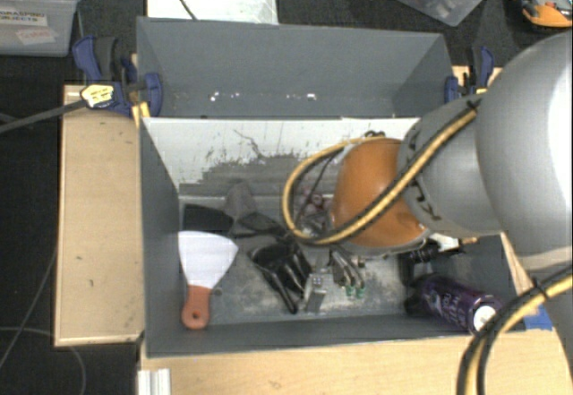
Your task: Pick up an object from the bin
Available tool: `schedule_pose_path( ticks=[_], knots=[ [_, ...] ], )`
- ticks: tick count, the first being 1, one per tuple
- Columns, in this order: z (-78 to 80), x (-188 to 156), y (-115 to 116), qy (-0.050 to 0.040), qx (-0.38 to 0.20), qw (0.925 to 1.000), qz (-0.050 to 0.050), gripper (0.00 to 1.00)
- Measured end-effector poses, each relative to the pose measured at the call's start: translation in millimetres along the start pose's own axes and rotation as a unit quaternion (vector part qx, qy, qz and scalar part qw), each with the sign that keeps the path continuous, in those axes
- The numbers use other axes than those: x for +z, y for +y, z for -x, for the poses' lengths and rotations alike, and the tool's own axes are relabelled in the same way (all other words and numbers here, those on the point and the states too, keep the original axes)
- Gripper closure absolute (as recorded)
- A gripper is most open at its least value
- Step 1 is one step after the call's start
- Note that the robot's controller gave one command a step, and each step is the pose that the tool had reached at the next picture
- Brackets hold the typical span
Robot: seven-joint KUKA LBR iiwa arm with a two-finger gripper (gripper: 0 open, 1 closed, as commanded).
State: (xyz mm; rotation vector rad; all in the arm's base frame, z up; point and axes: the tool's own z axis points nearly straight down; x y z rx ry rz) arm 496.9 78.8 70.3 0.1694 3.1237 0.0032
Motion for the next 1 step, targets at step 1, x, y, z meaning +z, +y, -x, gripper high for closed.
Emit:
schedule_pose_path(
  ticks=[1],
  knots=[
    [9.4, -1.1, -63.8, 0.0022, 0.162, 0.9868, -0.003, 0.00]
  ],
)
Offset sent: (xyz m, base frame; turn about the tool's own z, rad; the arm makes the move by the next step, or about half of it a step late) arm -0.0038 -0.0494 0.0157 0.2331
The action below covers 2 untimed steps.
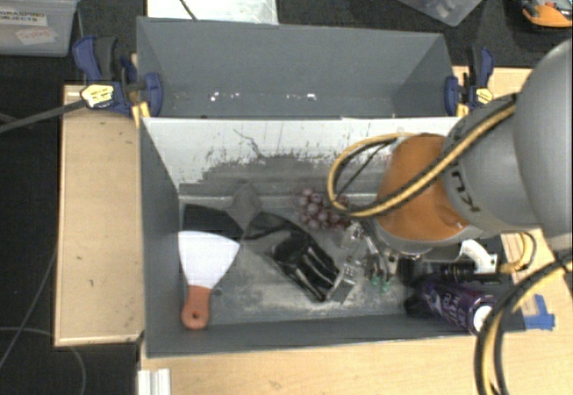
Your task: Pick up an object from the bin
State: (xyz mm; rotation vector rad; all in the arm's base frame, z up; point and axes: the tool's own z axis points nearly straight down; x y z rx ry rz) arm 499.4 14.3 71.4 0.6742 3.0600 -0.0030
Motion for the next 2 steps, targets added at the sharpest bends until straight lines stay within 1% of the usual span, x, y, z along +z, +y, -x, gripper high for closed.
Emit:
schedule_pose_path(
  ticks=[1, 2],
  knots=[
    [-11.6, -15, 11, -0.0015, -0.046, 0.9989, 0.003, 0.00],
    [-2.5, -1, -9, 0.0021, 0.006, 1.0000, 0.000, 0.00]
  ],
)
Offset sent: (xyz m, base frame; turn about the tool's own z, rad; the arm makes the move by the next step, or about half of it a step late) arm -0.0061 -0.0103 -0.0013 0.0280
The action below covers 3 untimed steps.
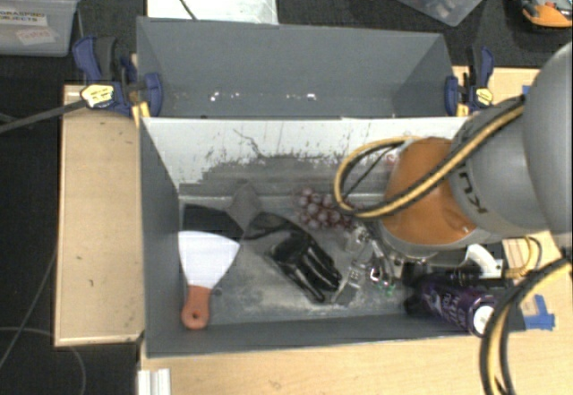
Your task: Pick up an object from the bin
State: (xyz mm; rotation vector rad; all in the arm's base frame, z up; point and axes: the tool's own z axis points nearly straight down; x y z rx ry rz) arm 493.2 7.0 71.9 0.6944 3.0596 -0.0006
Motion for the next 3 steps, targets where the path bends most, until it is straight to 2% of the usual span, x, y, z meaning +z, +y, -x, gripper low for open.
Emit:
schedule_pose_path(
  ticks=[1, 2, 3],
  knots=[
    [-16.2, -18, 24, -0.0042, -0.052, 0.9986, 0.003, 1.00],
    [-16.2, -18, 24, -0.0042, -0.052, 0.9986, 0.003, 1.00],
    [-28.6, -39, 28, -0.0056, -0.055, 0.9985, 0.004, 1.00]
  ],
)
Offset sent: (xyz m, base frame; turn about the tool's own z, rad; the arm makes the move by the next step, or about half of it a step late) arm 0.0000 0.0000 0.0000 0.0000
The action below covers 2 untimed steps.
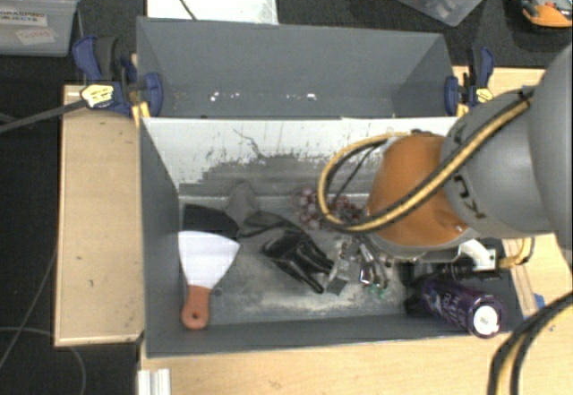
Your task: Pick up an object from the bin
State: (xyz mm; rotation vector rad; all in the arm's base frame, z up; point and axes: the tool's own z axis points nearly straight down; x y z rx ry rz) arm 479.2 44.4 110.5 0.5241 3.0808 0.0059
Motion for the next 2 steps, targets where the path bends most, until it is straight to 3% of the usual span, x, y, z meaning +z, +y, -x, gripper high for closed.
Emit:
schedule_pose_path(
  ticks=[1, 2],
  knots=[
    [15.9, 28, -4, 0.0014, 0.020, 0.9998, -0.001, 1.00],
    [37.1, -89, -12, 0.0016, 0.016, 0.9999, -0.001, 1.00]
  ],
)
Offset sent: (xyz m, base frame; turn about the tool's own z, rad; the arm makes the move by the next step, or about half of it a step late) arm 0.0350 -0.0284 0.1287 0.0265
